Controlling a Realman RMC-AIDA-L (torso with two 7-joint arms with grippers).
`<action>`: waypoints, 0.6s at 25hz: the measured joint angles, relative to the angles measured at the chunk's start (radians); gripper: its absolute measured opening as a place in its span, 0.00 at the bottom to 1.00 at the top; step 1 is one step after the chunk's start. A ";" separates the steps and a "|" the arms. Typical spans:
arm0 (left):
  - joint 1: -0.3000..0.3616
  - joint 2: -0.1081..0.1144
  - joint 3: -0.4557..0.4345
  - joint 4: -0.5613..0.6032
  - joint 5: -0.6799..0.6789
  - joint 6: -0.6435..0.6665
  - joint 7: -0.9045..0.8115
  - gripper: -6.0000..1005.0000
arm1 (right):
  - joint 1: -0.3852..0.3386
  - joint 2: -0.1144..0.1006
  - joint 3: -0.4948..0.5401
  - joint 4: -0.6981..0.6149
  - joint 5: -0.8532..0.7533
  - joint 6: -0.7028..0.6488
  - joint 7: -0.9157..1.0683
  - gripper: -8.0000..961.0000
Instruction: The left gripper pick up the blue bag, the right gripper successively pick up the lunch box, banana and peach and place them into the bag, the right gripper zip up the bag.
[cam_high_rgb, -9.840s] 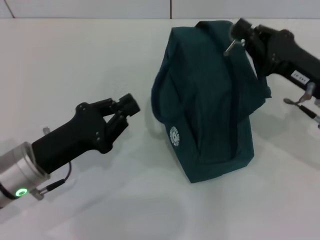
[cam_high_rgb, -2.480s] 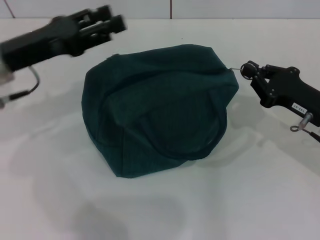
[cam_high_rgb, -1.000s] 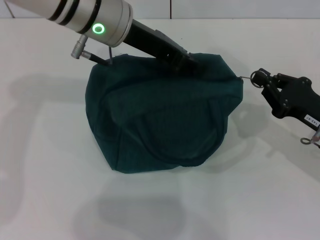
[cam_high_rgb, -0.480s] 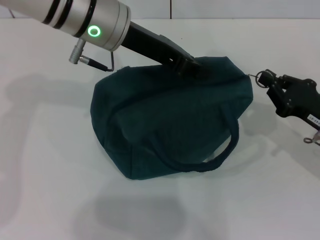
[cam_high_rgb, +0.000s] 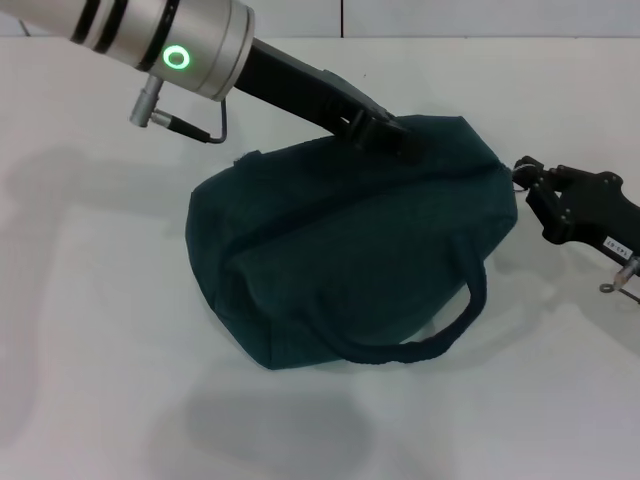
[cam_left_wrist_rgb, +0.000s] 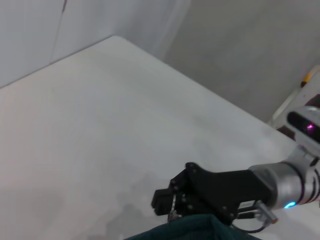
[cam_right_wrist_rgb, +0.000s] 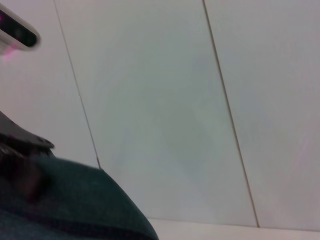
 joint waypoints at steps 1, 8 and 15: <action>0.001 0.003 0.000 0.000 -0.007 0.003 0.000 0.18 | 0.000 0.000 0.000 0.000 0.000 0.004 0.001 0.03; 0.015 0.012 -0.002 0.000 -0.034 0.017 0.003 0.20 | 0.008 0.002 -0.023 0.000 0.000 0.039 0.005 0.03; 0.027 0.012 -0.013 -0.003 -0.038 0.022 0.009 0.22 | 0.010 0.002 -0.049 0.003 0.001 0.044 0.007 0.04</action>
